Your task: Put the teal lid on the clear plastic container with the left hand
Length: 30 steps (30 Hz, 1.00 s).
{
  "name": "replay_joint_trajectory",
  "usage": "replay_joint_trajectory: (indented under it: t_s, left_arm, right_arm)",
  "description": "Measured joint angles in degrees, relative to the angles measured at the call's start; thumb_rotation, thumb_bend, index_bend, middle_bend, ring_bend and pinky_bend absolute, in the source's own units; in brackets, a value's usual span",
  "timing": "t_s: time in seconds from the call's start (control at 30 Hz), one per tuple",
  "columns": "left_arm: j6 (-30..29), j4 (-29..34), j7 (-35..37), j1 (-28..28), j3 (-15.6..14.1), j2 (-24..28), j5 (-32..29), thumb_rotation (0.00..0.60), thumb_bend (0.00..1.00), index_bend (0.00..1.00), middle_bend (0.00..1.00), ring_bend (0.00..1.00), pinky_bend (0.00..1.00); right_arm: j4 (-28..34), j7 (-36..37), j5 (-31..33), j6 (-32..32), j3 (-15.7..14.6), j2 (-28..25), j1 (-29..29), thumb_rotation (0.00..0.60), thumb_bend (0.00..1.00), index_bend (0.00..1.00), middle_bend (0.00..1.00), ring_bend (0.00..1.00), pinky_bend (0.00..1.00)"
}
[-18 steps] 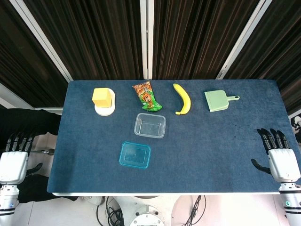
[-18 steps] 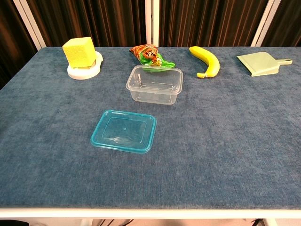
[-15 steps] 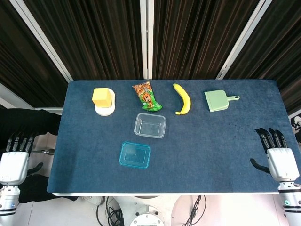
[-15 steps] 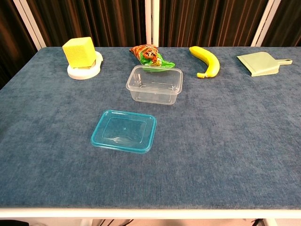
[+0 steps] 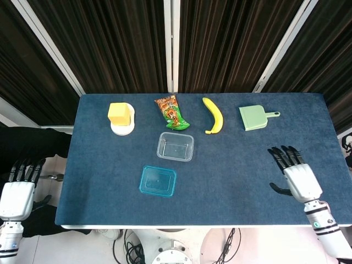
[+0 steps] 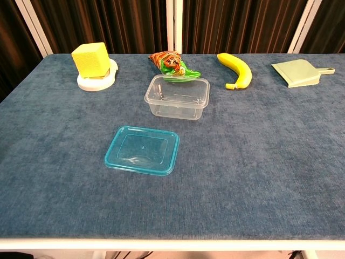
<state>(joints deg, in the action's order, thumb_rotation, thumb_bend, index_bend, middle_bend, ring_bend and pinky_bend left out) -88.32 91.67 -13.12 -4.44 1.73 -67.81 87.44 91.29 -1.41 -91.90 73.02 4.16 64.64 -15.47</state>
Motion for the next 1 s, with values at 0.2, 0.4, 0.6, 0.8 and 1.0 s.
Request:
replay_joint_trajectory:
  t_s: [0.2,0.4,0.6,0.8,1.0]
  left_arm:
    - [-1.48,0.03,0.15,0.57,-0.4,0.08,1.56,0.6,0.0,0.08,0.1,0.0,0.02]
    - [-2.32,-0.59,0.93,1.14,-0.67,-0.18,2.21,0.6,0.0,0.08,0.1,0.0,0.02]
    - [-2.24,-1.69,2.52,1.17,-0.42,-0.82,1.99,0.6,0.0,0.08,0.1,0.0,0.02]
    - [-2.04,-3.37,4.8,0.9,-0.03,-1.6,1.91,0.6,0.0,0.09,0.1,0.0,0.02]
    - [-1.74,-5.02,6.48,0.97,0.09,-2.33,1.37,0.6,0.0,0.09,0.1,0.0,0.02]
  right_arm:
    - [2.7,-1.8,-0.73,-10.98,2.31,2.86,-9.49,0.6,0.09,0.0,0.03,0.0,0.02]
    - [2.7,-8.86,5.74,-24.25,6.93,9.98,-21.19,0.6,0.08,0.0,0.0,0.0,0.0]
    - [-4.08,-18.8,18.07,-32.32,11.32,21.16,-32.64,0.6,0.07,0.0,0.0,0.0,0.0]
    - [-16.38,-24.15,26.8,-36.56,13.46,31.49,-41.64,0.6,0.07,0.0,0.0,0.0,0.0]
    - [-30.82,-25.8,31.6,-40.58,14.4,40.82,-48.7,0.6,0.07,0.0,0.0,0.0,0.0]
